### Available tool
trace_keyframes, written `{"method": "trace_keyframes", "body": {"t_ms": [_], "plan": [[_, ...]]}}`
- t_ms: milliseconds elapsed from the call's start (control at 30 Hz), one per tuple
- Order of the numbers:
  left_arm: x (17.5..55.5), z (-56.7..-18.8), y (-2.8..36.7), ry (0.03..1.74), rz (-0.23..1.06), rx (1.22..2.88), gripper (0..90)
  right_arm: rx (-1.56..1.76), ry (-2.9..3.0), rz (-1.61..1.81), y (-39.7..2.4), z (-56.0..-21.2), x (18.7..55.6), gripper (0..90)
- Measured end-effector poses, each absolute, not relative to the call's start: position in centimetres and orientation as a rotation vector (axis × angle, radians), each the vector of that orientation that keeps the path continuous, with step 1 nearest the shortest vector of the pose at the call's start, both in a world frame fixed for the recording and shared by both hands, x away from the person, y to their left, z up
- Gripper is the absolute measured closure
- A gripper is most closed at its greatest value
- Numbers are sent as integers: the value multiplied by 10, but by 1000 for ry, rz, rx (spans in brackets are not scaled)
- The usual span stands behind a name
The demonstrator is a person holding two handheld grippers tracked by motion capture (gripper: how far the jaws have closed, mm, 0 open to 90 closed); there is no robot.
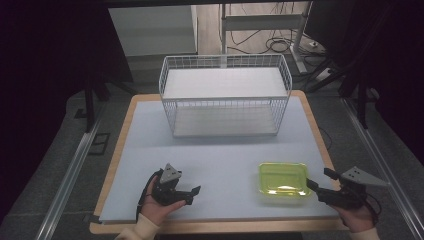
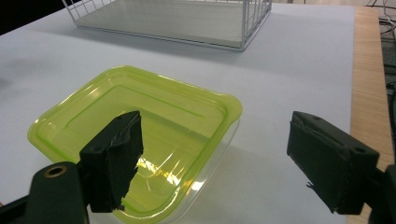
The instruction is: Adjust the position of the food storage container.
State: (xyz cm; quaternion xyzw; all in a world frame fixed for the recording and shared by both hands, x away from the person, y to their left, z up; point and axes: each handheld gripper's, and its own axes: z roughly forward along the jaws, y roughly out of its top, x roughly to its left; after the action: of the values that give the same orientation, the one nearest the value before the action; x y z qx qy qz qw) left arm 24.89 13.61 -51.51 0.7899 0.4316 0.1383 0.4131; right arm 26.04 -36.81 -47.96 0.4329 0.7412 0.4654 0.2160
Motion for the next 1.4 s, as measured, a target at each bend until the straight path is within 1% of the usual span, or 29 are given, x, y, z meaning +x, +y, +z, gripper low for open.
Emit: {"method": "trace_keyframes", "body": {"t_ms": [433,567,1000,1233,1300,1400], "plan": [[248,-514,134,1079,363,1990,137,1232,2099,1251,-374,-473,259,331],[248,-515,134,1079,363,1993,137,1273,2125,1216,-376,-471,262,354],[248,-511,125,1054,359,2001,139,1307,2176,1179,-373,-474,266,362],[247,-505,109,1001,352,2017,147,1308,2172,1184,-377,-473,267,373],[247,-506,109,997,352,2025,148,1297,2165,1181,-378,-472,267,402],[248,-506,110,1006,349,2020,148,1303,2143,1185,-384,-469,266,527]]}}
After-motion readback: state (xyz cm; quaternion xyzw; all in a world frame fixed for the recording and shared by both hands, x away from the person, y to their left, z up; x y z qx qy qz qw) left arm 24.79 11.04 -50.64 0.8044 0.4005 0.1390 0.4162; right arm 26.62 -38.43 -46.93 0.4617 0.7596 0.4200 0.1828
